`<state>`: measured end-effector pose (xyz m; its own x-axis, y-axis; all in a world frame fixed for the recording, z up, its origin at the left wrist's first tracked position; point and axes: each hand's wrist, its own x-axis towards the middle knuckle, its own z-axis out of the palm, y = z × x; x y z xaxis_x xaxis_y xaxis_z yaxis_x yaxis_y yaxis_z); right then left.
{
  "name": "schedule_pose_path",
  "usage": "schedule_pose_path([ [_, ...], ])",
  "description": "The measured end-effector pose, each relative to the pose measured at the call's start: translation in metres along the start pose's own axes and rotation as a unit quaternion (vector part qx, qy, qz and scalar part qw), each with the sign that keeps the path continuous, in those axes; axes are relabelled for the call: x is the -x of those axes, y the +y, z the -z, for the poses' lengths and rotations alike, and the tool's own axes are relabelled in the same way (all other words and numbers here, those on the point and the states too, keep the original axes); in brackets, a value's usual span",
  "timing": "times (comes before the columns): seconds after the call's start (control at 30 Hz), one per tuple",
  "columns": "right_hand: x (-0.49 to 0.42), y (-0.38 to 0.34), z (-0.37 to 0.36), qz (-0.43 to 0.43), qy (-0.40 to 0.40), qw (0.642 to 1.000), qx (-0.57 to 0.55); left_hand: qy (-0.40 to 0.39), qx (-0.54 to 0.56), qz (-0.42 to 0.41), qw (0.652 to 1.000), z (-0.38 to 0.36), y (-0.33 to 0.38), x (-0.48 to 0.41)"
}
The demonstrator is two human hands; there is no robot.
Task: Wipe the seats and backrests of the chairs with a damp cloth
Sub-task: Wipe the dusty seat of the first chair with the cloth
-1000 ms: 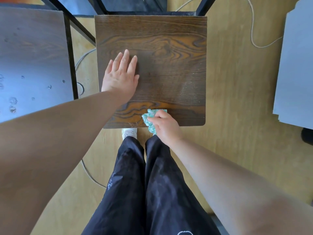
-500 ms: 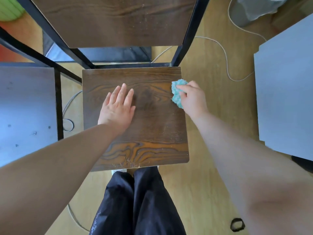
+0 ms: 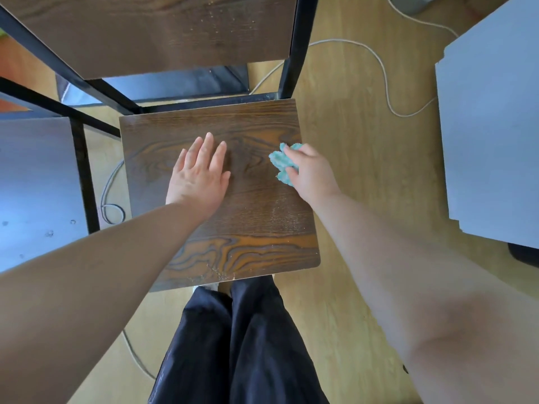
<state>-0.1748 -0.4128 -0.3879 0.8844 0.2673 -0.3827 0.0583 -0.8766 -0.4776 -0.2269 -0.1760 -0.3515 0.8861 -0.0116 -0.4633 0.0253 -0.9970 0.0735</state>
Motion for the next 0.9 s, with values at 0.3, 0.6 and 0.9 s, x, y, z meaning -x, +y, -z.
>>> schedule_pose_path([
  [0.3,0.084,-0.004,-0.047,-0.027,0.019,0.999,0.009,0.000,-0.020,-0.036,0.999,-0.005,-0.010,0.024],
  [0.6,0.170,-0.040,-0.107,-0.082,0.043,0.996,0.003,0.000,-0.052,-0.092,0.994,-0.032,-0.043,0.080],
  [0.9,0.220,-0.077,-0.148,-0.139,0.045,0.988,-0.042,0.005,-0.084,-0.145,0.986,-0.051,-0.075,0.130],
])
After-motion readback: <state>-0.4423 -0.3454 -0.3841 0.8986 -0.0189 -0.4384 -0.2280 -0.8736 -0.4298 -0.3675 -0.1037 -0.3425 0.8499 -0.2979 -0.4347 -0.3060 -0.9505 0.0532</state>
